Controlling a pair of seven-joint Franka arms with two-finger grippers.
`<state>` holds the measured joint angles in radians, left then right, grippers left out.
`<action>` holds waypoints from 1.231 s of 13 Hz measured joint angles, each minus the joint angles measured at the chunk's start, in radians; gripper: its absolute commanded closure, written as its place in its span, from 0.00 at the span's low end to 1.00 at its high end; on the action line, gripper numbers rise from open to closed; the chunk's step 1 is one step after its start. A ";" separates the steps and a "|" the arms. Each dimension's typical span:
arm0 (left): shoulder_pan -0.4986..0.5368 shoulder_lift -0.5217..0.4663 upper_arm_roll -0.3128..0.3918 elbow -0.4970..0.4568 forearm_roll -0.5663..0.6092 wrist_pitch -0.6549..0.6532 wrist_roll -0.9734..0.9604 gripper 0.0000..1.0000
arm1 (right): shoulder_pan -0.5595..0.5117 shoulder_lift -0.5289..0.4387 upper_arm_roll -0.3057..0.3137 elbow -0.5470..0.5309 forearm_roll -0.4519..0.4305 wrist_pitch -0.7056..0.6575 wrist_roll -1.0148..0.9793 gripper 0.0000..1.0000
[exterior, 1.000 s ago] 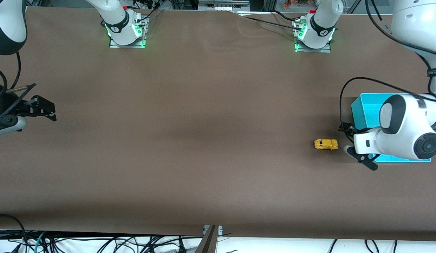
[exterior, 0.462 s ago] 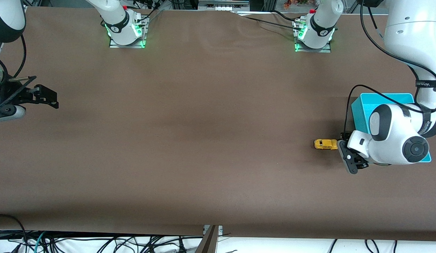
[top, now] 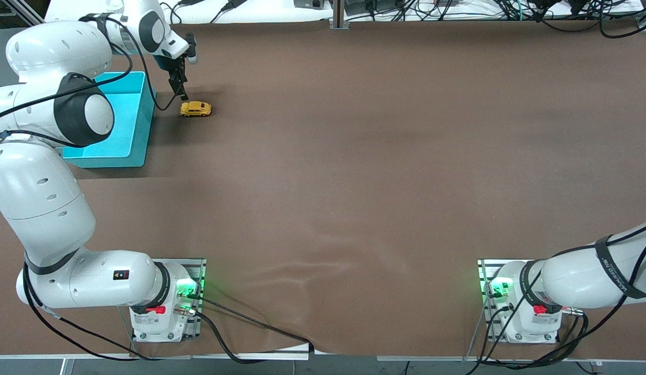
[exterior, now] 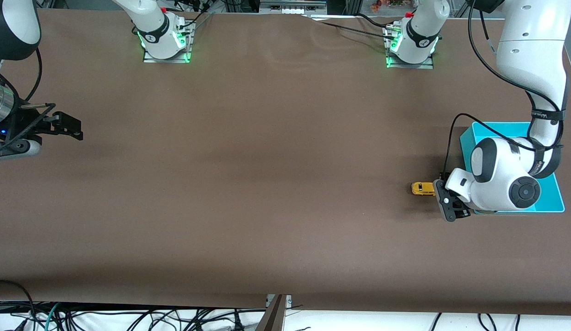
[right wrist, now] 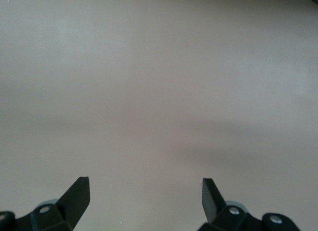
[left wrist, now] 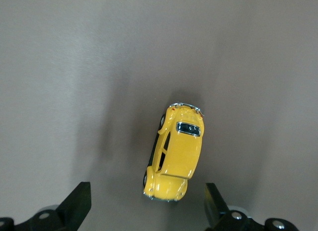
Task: Wind and store yellow beetle car
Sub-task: 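Lower the left gripper onto the car while the right gripper returns, then lift the car with the left gripper and carry it into the bin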
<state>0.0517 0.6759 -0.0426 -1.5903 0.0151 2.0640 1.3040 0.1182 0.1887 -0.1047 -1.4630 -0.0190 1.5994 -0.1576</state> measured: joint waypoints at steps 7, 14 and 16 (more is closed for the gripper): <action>-0.001 -0.001 -0.003 -0.099 0.000 0.151 0.096 0.00 | -0.002 0.004 -0.002 -0.004 -0.001 0.001 0.001 0.00; -0.001 -0.043 -0.006 -0.217 0.000 0.240 0.098 0.00 | 0.000 0.004 0.000 -0.004 -0.001 0.002 0.002 0.00; -0.001 -0.044 -0.007 -0.263 0.000 0.311 0.098 0.00 | 0.002 0.004 0.001 -0.004 -0.001 0.002 0.002 0.00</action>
<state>0.0509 0.6321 -0.0493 -1.8531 0.0152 2.3747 1.4024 0.1206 0.1928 -0.1040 -1.4674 -0.0196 1.6017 -0.1561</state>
